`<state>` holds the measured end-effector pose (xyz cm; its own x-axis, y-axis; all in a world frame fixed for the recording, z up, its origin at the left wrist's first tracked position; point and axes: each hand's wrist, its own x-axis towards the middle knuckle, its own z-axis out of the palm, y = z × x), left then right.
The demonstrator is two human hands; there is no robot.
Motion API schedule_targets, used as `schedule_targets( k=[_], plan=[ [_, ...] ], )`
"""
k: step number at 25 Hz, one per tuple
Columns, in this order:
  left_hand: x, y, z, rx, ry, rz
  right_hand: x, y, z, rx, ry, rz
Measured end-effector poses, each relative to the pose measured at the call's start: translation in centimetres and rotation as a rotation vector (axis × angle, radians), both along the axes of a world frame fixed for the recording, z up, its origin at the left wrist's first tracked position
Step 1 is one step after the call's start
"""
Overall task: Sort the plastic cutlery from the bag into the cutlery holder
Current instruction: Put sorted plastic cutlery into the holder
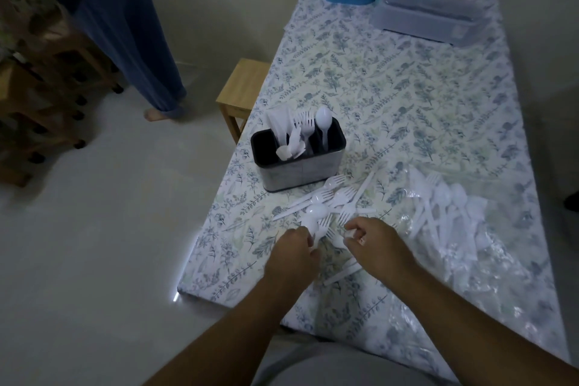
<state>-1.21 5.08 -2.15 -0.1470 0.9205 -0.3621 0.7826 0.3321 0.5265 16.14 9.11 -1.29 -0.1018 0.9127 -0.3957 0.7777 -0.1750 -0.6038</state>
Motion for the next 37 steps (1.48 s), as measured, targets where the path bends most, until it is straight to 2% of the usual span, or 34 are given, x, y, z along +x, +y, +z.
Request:
schedule_targets(
  k=[4,6,10,13,16,19,24,28,32,37],
  plan=[
    [0.2,-0.3,-1.1,-0.087,0.068,-0.015,0.1,-1.5,-1.2,-0.067,-0.162,0.131],
    [0.1,0.0,-1.1,-0.12,0.057,-0.018,0.3,-1.6,-1.6,-0.093,-0.13,0.09],
    [0.3,-0.2,-0.2,-0.137,-0.026,0.082,1.2,-1.1,-1.5,-0.186,0.164,-0.2],
    [1.1,-0.9,0.8,-0.152,-0.138,0.138,1.1,-1.1,-0.2,-0.449,0.605,-0.626],
    [3.0,-1.5,1.6,-0.179,-0.3,0.188,0.6,-1.8,0.2,-0.602,0.754,-0.637],
    [4.8,-1.4,1.8,-0.167,-0.339,0.152,0.3,-2.2,0.2,-0.629,0.965,-0.663],
    [6.2,-0.5,1.3,-0.124,-0.451,0.096,2.3,-2.6,0.7,-0.486,0.963,-0.77],
    [6.5,-0.1,0.5,-0.06,-0.237,-0.055,5.2,-3.0,0.3,-0.42,0.799,-0.836],
    [7.0,-0.3,-0.9,-0.062,-0.016,-0.242,6.9,-3.7,0.0,-0.397,0.701,-0.814],
    [6.8,-0.3,-1.5,-0.023,0.001,-0.276,7.2,-4.1,-0.3,-0.399,0.7,-0.827]
  ],
)
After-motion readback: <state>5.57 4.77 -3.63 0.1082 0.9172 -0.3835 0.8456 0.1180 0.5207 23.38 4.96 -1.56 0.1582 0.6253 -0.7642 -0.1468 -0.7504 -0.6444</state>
